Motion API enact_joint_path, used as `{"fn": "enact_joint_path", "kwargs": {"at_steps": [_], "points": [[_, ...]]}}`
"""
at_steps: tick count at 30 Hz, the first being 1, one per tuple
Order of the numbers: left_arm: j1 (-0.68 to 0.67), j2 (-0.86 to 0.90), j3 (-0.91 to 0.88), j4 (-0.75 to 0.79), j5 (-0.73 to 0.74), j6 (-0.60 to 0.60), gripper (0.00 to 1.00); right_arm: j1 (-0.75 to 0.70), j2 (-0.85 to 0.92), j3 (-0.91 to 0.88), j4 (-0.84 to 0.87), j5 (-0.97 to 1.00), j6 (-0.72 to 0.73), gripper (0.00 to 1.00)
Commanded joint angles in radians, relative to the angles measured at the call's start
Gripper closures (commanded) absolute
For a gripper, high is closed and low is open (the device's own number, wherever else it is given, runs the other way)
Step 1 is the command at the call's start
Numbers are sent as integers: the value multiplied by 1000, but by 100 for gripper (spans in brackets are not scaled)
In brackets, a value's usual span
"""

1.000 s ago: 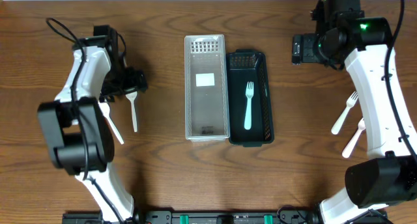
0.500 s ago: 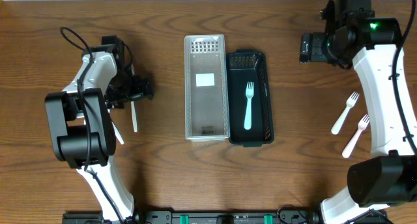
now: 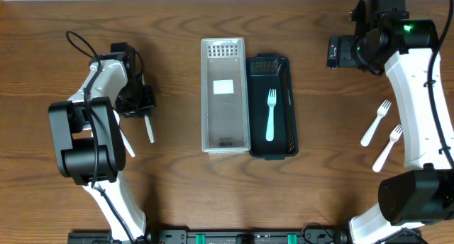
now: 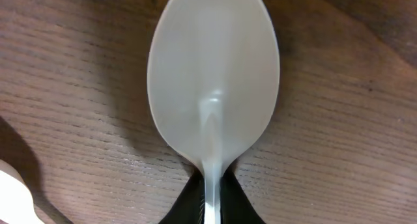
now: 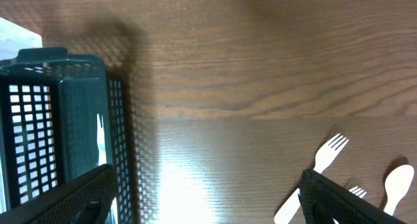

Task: Pack container
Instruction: 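Grasp a white spoon with the left gripper, then lower spoon into white basket and open left gripper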

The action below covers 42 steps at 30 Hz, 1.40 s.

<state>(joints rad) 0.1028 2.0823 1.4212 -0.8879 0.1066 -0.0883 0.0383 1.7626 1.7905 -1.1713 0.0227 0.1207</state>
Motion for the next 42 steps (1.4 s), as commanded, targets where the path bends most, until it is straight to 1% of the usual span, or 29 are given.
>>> {"fn": "enact_joint_path", "kwargs": {"at_steps": [1,8,13,16,19,23,26,29,33,37,38,39,40,42], "points": [[0,13,-26,11,-4,5,94,-7,3,8,-3,3,-14,8],[-2,-14,21,-39,-13,6,94,-7,3,8,-1,3,-14,8],[-47,-148,116,-116,-9,6,94,-7,3,8,1,3,-14,8],[-124,-278,144,-135,-10,4,94,-7,3,8,3,3,-14,8],[-234,-401,145,-127,-10,1,94,-7,3,8,3,3,-14,8],[-404,-467,145,-124,-10,-26,94,-7,3,8,7,3,-14,8],[-509,-450,142,-116,-10,-85,94,-7,3,8,9,3,-14,8],[-586,-400,134,-89,-17,-106,94,-7,3,8,8,3,-14,8],[-617,-286,133,-83,-28,-143,94,-7,3,8,0,-2,-14,9],[-616,-187,133,-83,-13,-133,94,-7,3,8,0,-35,-14,9],[-617,-166,133,-84,-13,-119,83,-7,3,8,0,-34,-14,9],[-616,-154,133,-84,-13,-109,56,-7,3,8,0,-34,-14,9],[-616,-150,133,-83,-13,-98,37,-7,3,8,0,-35,-14,9],[-612,-158,137,-87,-14,-72,36,-7,3,8,0,-35,-14,9]]}}
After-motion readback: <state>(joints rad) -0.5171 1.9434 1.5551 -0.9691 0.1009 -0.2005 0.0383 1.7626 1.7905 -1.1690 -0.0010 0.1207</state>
